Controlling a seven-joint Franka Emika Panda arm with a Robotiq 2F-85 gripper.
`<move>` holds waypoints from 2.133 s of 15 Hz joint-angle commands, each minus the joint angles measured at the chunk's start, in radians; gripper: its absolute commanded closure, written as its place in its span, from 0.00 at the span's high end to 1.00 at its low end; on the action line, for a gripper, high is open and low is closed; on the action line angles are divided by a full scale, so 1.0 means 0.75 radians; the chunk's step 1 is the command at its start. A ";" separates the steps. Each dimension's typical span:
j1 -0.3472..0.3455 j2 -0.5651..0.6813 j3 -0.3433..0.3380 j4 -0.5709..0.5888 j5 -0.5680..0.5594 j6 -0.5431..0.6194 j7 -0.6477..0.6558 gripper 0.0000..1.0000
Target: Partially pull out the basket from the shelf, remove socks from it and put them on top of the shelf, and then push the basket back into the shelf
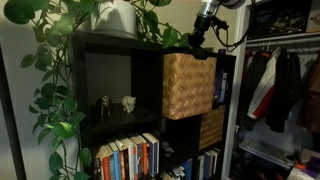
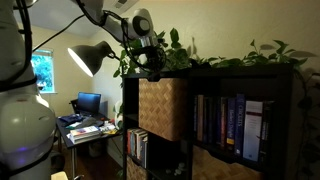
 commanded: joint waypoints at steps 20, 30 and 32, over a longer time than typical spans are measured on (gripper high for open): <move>-0.087 0.017 -0.016 0.399 -0.423 -0.208 -0.008 0.06; -0.098 0.223 -0.041 0.717 -0.505 -0.083 0.020 0.06; -0.096 0.268 -0.051 0.794 -0.534 -0.082 0.020 0.06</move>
